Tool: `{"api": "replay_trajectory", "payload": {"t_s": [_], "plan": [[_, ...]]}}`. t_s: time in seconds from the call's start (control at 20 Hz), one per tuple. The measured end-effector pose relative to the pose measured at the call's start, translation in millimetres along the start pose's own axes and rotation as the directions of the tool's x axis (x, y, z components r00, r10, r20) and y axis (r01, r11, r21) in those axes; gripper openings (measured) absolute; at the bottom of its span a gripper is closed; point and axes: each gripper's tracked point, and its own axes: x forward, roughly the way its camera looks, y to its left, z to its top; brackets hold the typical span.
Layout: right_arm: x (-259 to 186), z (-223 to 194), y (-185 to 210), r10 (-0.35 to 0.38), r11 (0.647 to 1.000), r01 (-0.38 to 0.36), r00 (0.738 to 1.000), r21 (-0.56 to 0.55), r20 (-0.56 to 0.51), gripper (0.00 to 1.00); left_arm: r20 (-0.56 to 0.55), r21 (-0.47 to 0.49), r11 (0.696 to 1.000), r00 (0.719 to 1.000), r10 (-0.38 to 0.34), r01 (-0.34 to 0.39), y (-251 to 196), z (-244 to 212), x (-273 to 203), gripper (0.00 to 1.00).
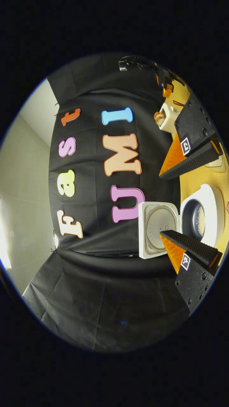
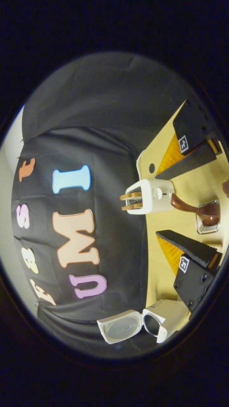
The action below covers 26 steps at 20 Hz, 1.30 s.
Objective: Close the left gripper, press the button to open the rice cooker; take a wooden spoon from the chopstick holder with the right hand, scoop a spoonful of rice and pour it into the rice cooker, then put the wooden spoon back into the chopstick holder.
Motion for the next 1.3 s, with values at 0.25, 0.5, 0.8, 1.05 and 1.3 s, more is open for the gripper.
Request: {"api": "replay_trajectory", "payload": {"t_s": [0.25,0.5,0.8,1.05,1.3], "plan": [[-16,30,-9,-0.005,1.0,0.005,0.998,0.006,0.062,0.99,0.016,0.003,0.999,0.999,0.051,-0.052,32,21,30,0.95],[-32,39,-18,-0.019,0.999,0.022,0.996,-0.033,0.087,0.99,0.003,-0.047,0.994,0.995,0.097,-0.096,72,41,76,0.92],[-42,43,-27,-0.043,0.998,0.046,0.995,-0.04,0.089,0.99,0.018,-0.06,0.994,0.995,0.098,-0.097,98,59,138,0.92],[-48,46,-31,-0.068,0.996,0.073,0.993,-0.055,0.092,0.99,-0.01,-0.043,0.994,0.995,0.104,-0.104,114,52,193,0.92],[-55,43,-45,-0.111,0.991,0.116,0.99,-0.065,0.085,0.99,-0.058,-0.015,0.993,0.992,0.113,-0.114,121,28,242,0.94]]}}
